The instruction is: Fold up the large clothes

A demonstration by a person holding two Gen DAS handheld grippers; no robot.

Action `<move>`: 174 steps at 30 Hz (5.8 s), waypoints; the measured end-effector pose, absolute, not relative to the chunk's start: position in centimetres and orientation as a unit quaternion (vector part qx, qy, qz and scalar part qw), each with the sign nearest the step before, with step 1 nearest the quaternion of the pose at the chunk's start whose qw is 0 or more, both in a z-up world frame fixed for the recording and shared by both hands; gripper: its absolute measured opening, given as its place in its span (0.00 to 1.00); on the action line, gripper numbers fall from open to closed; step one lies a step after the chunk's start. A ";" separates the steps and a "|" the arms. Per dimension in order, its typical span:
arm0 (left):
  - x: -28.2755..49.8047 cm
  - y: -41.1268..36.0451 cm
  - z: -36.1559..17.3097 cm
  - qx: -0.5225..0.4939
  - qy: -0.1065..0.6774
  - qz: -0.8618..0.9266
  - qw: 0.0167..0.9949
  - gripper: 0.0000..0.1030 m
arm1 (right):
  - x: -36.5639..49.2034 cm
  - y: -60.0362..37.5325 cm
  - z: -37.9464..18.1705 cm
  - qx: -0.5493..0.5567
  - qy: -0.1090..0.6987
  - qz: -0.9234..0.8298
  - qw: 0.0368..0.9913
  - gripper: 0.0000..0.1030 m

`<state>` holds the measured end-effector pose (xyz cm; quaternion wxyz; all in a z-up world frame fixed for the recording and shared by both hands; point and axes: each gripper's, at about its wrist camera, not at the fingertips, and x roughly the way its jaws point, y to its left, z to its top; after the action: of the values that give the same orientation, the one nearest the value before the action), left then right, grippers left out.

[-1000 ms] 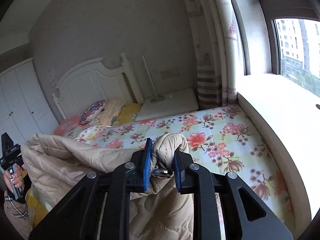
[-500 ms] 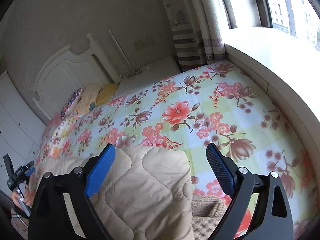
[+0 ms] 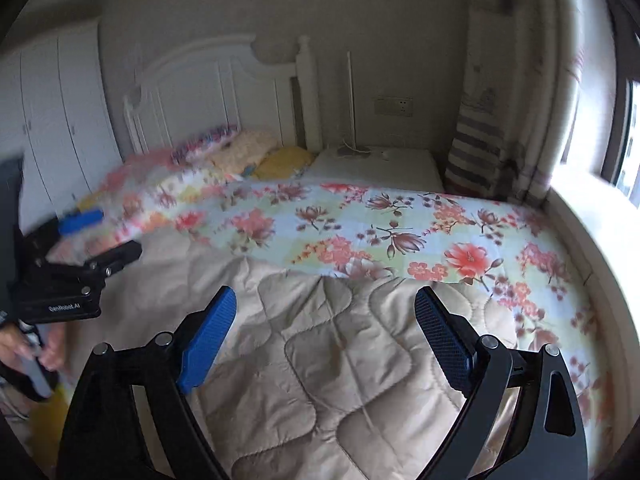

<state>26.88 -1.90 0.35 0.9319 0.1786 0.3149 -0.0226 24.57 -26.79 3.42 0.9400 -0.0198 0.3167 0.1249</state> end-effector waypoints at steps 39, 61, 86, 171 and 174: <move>34.4 4.2 -6.1 0.033 0.466 -0.047 0.883 0.98 | 37.0 -21.1 -5.0 -0.067 0.441 0.065 0.893 0.89; 31.8 5.1 0.3 0.042 0.336 -0.022 0.941 0.98 | 36.1 -21.5 -5.2 -0.049 0.430 0.073 0.899 0.90; 35.6 3.9 -6.8 0.044 0.440 -0.044 0.896 0.98 | 34.2 -37.2 -7.4 0.168 0.458 0.040 0.872 0.96; 24.0 11.2 0.1 -0.015 0.352 -0.006 0.936 0.98 | 28.7 -22.7 -5.2 0.010 0.408 0.144 0.901 0.96; 25.2 5.7 2.2 0.081 0.306 -0.007 0.949 0.98 | 28.7 -22.7 -5.2 0.008 0.409 0.143 0.901 0.96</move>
<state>25.16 5.68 2.23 0.9487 0.0813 0.3055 -0.0066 28.74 -22.70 -5.21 0.9012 0.0083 0.4090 0.1429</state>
